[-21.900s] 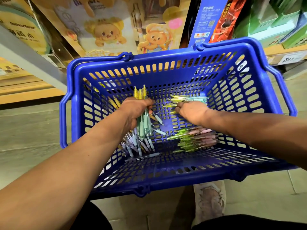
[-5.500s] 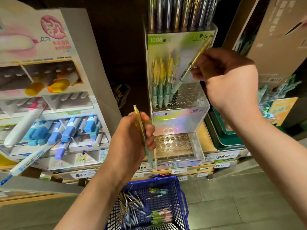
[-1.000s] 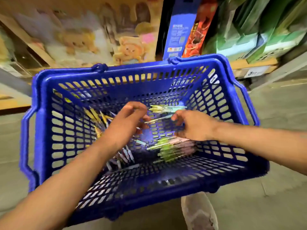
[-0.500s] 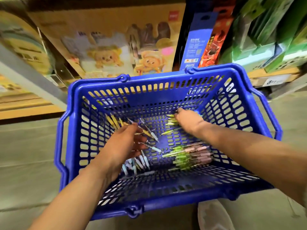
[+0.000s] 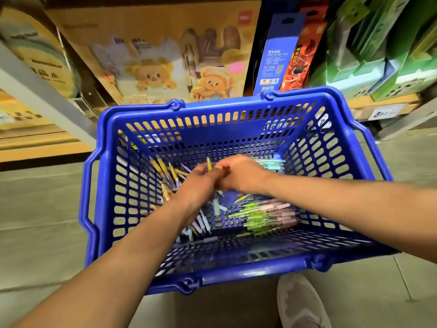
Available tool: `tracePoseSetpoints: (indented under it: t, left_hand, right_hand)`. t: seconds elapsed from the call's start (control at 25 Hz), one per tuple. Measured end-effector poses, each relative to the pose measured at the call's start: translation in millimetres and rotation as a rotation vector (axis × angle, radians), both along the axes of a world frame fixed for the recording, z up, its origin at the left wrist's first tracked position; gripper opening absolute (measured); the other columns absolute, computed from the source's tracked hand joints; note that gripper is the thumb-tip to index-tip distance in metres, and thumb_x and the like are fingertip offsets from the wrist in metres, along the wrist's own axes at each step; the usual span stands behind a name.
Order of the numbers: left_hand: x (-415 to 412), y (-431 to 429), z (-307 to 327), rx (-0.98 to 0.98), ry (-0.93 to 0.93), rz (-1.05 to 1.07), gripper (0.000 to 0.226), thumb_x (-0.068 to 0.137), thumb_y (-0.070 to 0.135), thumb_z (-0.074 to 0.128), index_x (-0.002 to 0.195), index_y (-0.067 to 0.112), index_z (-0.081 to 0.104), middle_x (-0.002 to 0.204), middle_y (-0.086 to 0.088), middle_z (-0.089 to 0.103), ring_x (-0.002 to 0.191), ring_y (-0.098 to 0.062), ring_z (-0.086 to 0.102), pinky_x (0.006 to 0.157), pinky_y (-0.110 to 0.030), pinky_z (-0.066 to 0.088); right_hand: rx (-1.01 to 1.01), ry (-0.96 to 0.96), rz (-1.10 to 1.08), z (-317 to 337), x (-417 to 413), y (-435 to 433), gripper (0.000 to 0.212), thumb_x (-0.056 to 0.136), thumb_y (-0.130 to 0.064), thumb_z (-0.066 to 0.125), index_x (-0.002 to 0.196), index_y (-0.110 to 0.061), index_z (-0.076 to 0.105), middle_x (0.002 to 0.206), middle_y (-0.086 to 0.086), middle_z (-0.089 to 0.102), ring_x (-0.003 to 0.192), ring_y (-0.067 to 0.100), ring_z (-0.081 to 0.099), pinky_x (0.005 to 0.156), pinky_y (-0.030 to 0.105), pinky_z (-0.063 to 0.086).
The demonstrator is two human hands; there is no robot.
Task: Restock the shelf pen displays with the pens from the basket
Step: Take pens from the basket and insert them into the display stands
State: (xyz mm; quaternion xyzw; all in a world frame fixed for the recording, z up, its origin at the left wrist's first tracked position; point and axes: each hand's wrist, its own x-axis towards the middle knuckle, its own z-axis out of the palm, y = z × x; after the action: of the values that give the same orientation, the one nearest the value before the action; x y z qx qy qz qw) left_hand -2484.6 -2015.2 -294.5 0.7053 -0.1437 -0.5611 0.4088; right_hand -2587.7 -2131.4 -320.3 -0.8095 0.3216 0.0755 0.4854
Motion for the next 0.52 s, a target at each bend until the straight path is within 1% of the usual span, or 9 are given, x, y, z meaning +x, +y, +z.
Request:
tracePoseSetpoints:
  t: [0.08, 0.12, 0.16, 0.2, 0.24, 0.32, 0.4, 0.44, 0.52]
  left_hand:
    - [-2, -2, -1, 0.002, -0.010, 0.085, 0.027, 0.108, 0.027, 0.048, 0.129, 0.012, 0.054, 0.113, -0.009, 0.072, 0.087, -0.020, 0.068, 0.070, -0.037, 0.055]
    - [0, 0, -2, 0.024, -0.027, 0.122, 0.024, 0.109, 0.026, 0.043, 0.126, 0.012, 0.053, 0.115, -0.010, 0.070, 0.084, -0.021, 0.068, 0.066, -0.037, 0.056]
    - [4, 3, -1, 0.053, -0.041, 0.152, 0.024, 0.110, 0.026, 0.041, 0.128, 0.013, 0.051, 0.118, -0.010, 0.068, 0.084, -0.022, 0.068, 0.066, -0.039, 0.057]
    - [9, 6, -2, 0.080, -0.043, 0.178, 0.028, 0.110, 0.027, 0.040, 0.133, 0.014, 0.048, 0.121, -0.009, 0.067, 0.085, -0.022, 0.069, 0.069, -0.040, 0.058]
    - [13, 9, -2, 0.093, -0.024, 0.205, 0.030, 0.110, 0.027, 0.041, 0.136, 0.013, 0.046, 0.120, -0.009, 0.068, 0.084, -0.022, 0.069, 0.069, -0.040, 0.058]
    - [19, 13, -1, 0.086, 0.034, 0.229, 0.027, 0.110, 0.024, 0.042, 0.132, 0.010, 0.049, 0.108, -0.011, 0.073, 0.072, -0.019, 0.065, 0.060, -0.033, 0.050]
    - [21, 14, 1, 0.093, 0.048, 0.209, 0.022, 0.109, 0.022, 0.045, 0.124, 0.009, 0.054, 0.092, -0.008, 0.073, 0.059, -0.015, 0.056, 0.051, -0.027, 0.042]
    - [22, 14, 1, 0.095, 0.053, 0.204, 0.020, 0.109, 0.022, 0.046, 0.121, 0.008, 0.055, 0.086, -0.006, 0.071, 0.055, -0.013, 0.050, 0.048, -0.026, 0.038]
    - [23, 14, 2, 0.086, 0.079, 0.210, 0.019, 0.108, 0.022, 0.046, 0.117, 0.008, 0.056, 0.074, -0.003, 0.066, 0.051, -0.012, 0.039, 0.046, -0.025, 0.032]
  right_hand:
    - [0.203, -0.073, -0.073, -1, 4, 7, 0.015, 0.074, -0.021, 0.073, 0.088, -0.025, 0.075, 0.071, -0.008, 0.070, 0.065, 0.006, 0.059, 0.062, 0.028, 0.052]
    - [0.289, -0.063, -0.080, -2, 2, 5, 0.018, 0.077, -0.018, 0.077, 0.094, -0.023, 0.075, 0.078, -0.008, 0.073, 0.071, 0.006, 0.063, 0.068, 0.024, 0.052]
    - [0.287, -0.009, -0.046, -5, -2, -2, 0.021, 0.080, -0.019, 0.080, 0.101, -0.024, 0.075, 0.087, -0.007, 0.076, 0.077, 0.005, 0.067, 0.074, 0.020, 0.054]
    - [0.169, 0.095, 0.056, -9, -7, -12, 0.025, 0.085, -0.022, 0.080, 0.108, -0.026, 0.073, 0.097, -0.007, 0.077, 0.084, 0.004, 0.069, 0.078, 0.017, 0.054]
    - [-0.038, 0.251, 0.212, -15, -15, -22, 0.027, 0.090, -0.023, 0.075, 0.116, -0.026, 0.069, 0.107, -0.007, 0.074, 0.093, 0.007, 0.069, 0.085, 0.018, 0.053]
    - [-0.390, 0.547, 0.503, -29, -34, -34, 0.028, 0.097, -0.016, 0.063, 0.124, -0.023, 0.065, 0.119, 0.000, 0.068, 0.103, 0.020, 0.066, 0.088, 0.028, 0.054]
    - [-0.512, 0.691, 0.615, -43, -51, -34, 0.032, 0.096, -0.002, 0.057, 0.124, -0.019, 0.060, 0.116, 0.006, 0.065, 0.091, 0.025, 0.065, 0.078, 0.036, 0.058]
    - [-0.536, 0.713, 0.622, -47, -56, -33, 0.037, 0.094, 0.004, 0.056, 0.125, -0.017, 0.057, 0.114, 0.007, 0.063, 0.085, 0.025, 0.062, 0.072, 0.037, 0.057]
    - [-0.550, 0.702, 0.601, -50, -56, -32, 0.045, 0.093, 0.009, 0.055, 0.129, -0.019, 0.053, 0.109, 0.006, 0.063, 0.082, 0.026, 0.062, 0.069, 0.036, 0.055]
